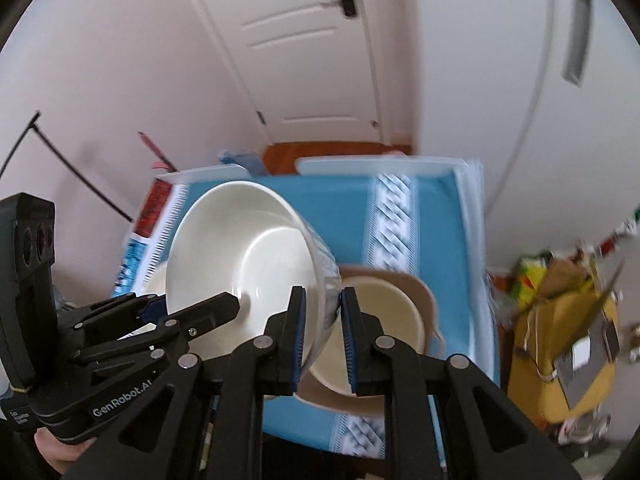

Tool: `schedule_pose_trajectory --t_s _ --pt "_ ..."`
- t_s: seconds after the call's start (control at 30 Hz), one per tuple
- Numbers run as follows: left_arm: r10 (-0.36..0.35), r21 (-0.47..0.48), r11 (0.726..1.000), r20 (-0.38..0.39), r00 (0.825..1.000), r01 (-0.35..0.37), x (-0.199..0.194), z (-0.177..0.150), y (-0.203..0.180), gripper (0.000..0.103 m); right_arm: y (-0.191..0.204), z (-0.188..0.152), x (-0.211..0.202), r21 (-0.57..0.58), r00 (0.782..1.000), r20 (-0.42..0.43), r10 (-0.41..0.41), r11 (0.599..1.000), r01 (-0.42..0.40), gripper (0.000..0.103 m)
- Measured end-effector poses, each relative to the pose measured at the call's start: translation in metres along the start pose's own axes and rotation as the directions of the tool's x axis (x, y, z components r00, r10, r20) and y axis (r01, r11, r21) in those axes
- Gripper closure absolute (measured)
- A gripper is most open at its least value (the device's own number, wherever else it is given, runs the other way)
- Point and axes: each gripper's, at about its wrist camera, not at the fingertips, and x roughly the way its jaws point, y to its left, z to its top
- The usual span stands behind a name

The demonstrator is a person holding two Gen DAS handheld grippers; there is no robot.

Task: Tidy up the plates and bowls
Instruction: 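Carry the white bowl with both tools and lower it into the cream bowl, then open both tools and release the white bowl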

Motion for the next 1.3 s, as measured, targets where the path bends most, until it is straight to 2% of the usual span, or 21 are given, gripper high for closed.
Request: schedule_pose_trajectory --t_s 0.17,0.37,0.47,0.73,0.9,1.3 --pt "0.042 0.081 0.996 -0.101 0.994 -0.034 0.042 -0.008 -0.018 0.079 -0.03 -0.02 0.023 0.075 0.999 -0.048 -0.011 0.997 0.015 0.087" --pt "0.11 0.138 0.987 -0.173 0.979 -0.086 0.071 -0.017 -0.023 0.079 -0.044 -0.031 0.042 0.099 0.997 -0.072 -0.021 0.995 0.028 0.087" --pt "0.135 0.169 0.98 -0.182 0.974 -0.104 0.076 -0.019 -0.025 0.079 -0.046 -0.035 0.046 0.094 0.997 -0.074 -0.036 0.995 0.043 0.087" --pt "0.254 0.267 0.941 -0.158 0.954 -0.206 0.081 -0.016 -0.039 0.079 -0.056 -0.04 0.052 0.112 0.996 -0.085 -0.022 0.993 0.032 0.087" --pt "0.294 0.291 0.925 -0.147 0.945 -0.243 0.084 -0.014 -0.042 0.079 -0.059 -0.041 0.054 0.117 0.996 -0.088 -0.019 0.993 0.029 0.087" --pt "0.308 0.29 0.922 -0.141 0.941 -0.258 0.087 -0.013 -0.042 0.079 -0.061 -0.04 0.054 0.117 0.996 -0.089 -0.011 0.993 0.021 0.087"
